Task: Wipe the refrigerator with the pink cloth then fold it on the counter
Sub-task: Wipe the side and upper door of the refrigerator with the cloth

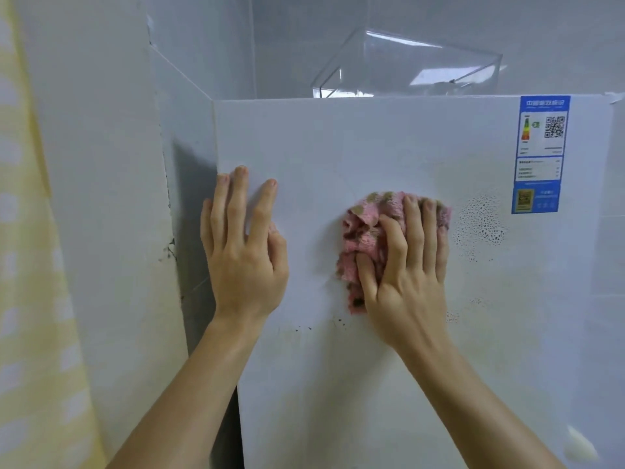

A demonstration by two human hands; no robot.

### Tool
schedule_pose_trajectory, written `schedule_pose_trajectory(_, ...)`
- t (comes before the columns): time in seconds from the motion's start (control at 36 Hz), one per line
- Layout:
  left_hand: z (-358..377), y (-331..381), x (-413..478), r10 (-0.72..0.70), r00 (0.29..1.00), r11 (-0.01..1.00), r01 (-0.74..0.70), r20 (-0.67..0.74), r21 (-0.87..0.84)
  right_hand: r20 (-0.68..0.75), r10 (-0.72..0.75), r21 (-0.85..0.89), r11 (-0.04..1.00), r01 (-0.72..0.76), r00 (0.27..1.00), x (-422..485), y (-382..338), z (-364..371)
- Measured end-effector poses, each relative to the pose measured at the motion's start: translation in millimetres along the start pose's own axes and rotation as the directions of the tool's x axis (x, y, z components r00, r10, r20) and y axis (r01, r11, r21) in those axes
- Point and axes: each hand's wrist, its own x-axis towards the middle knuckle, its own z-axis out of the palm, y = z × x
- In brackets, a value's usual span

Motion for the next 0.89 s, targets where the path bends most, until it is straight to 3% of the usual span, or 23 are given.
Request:
schedule_pose_trajectory(0.19, 5, 11, 2, -0.016, 1.0, 0.999, 0.016, 0.008, -0.028, -0.077, -0.083, -0.119, 0.99, 0.074, 0.994, 66, 9, -5)
schedule_pose_trajectory(0.31, 8, 19, 7, 0.029, 0.999, 0.999, -0.027, 0.039, -0.044, -0.101, -0.044, -0.121, 0.992, 0.032, 0.994, 108, 9, -4)
schedule_pose_trajectory(0.44, 9, 25, 8, 0.014, 1.0, 1.0, -0.013, 0.019, -0.026, -0.096, -0.015, -0.086, 0.996, 0.007, 0.995, 79, 10, -3)
schedule_pose_trajectory(0.64, 12, 30, 6, 0.007, 1.0, 1.0, -0.007, -0.001, -0.014, 0.015, -0.066, -0.082, 0.994, 0.067, 0.998, -13, 31, -8)
schedule_pose_trajectory(0.75, 17, 32, 5, 0.013, 1.0, 1.0, -0.013, -0.007, -0.02, 0.002, -0.073, -0.08, 0.994, 0.073, 0.997, 3, 34, -10)
schedule_pose_trajectory(0.89, 19, 35, 4, 0.016, 1.0, 1.0, -0.016, -0.009, -0.009, -0.112, -0.074, -0.114, 0.992, 0.062, 0.991, 69, 41, -9)
